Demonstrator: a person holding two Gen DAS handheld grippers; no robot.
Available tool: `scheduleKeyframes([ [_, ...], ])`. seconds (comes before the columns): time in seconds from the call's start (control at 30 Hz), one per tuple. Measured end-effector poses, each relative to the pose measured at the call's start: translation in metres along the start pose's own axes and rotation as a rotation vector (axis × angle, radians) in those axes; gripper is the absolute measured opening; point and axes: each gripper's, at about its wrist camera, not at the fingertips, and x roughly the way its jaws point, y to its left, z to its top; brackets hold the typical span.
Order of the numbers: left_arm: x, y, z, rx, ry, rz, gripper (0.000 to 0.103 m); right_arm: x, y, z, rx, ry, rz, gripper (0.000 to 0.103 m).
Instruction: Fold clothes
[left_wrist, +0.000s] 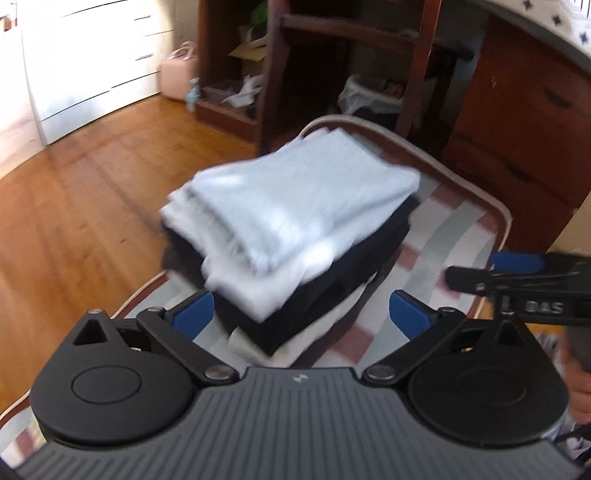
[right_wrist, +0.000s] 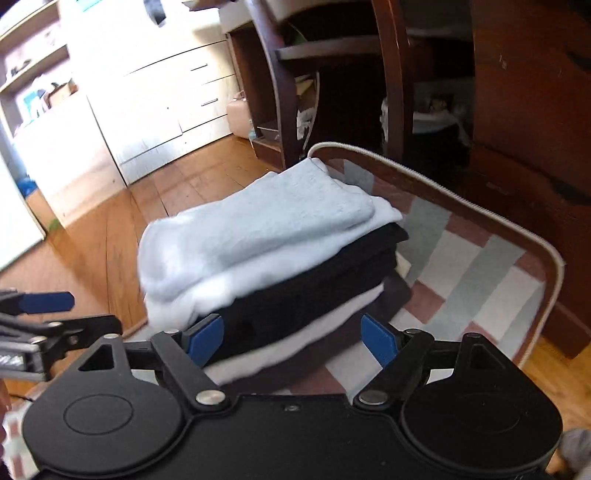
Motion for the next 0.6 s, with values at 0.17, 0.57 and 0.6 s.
scheduleKeyframes([
  [0.17,-0.021,-0.012,-0.022,-0.014,0.017,0.035,0.103,-0.025,-0.004,-0.016,0.028,0.008,-0.003,0.086],
  [0.57,-0.050,-0.058,-0.065,0.052,0.029,0.117,0.103,-0.070,0.000,-0.067,-0.018,-0.031,-0.048,0.087],
  [0.6,-0.050,-0.060,-0.069,0.046,0.034,0.115,0.103,-0.072,0.001,-0.070,-0.028,-0.029,-0.061,0.088],
])
